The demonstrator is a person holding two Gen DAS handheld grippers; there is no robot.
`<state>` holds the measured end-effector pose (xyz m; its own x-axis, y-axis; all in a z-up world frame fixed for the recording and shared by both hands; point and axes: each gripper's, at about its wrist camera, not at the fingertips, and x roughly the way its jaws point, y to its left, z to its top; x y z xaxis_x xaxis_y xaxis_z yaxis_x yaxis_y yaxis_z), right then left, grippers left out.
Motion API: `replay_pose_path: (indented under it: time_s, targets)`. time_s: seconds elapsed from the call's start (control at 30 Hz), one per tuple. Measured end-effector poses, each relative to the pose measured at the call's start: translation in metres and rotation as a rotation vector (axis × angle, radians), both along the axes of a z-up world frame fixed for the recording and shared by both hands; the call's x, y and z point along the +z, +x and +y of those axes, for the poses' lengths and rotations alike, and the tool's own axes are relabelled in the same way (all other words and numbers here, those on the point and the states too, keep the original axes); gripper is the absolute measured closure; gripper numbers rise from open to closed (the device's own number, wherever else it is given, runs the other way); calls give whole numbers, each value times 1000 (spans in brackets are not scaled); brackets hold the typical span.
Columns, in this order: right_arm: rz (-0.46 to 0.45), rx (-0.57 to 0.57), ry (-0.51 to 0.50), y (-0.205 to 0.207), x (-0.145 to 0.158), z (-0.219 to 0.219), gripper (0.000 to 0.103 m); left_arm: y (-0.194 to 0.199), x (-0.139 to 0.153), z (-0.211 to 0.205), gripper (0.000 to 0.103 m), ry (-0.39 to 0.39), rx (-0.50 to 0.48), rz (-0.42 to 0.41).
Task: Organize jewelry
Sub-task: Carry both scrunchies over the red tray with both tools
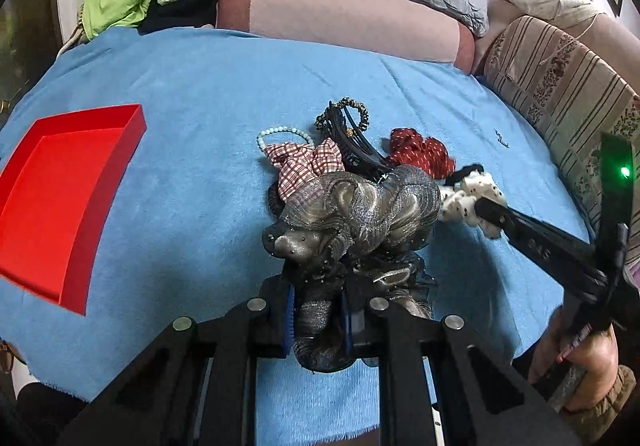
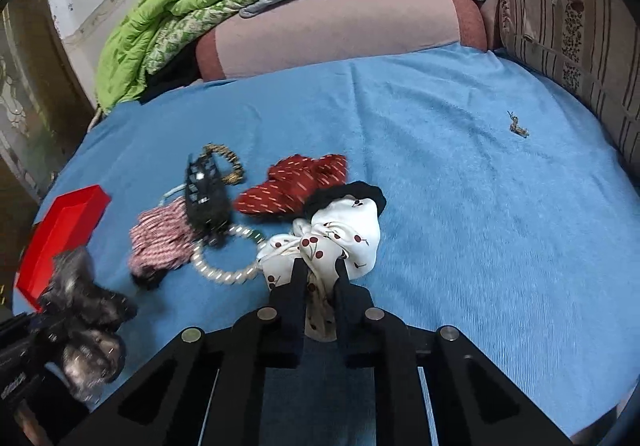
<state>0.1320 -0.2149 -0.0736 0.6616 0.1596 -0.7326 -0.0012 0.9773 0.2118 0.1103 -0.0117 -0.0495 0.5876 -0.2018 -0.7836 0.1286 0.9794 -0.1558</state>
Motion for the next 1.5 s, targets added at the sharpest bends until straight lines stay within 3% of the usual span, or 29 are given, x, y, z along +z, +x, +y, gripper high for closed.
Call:
replay_pose_path:
  time_s: [0.27, 0.43, 0.57, 0.83, 1.13, 1.5]
  targets:
    - [1, 118, 84, -39, 12, 24, 90, -16, 12, 20, 86, -4, 37, -16]
    - [12, 243, 275, -49, 20, 42, 90, -22, 18, 38, 86, -7, 81, -26]
    - [-31, 161, 2, -48, 29, 55, 90, -25, 22, 47, 86, -10, 101, -37]
    - [-79, 170, 1, -39, 50, 64, 90, -19, 33, 72, 86, 5, 136, -63]
    - [-114, 288, -9, -21, 74, 138, 90, 1, 55, 141, 86, 52, 226, -118]
    - [-99, 420, 8, 15, 76, 235, 90, 31, 71, 223, 86, 108, 324, -159]
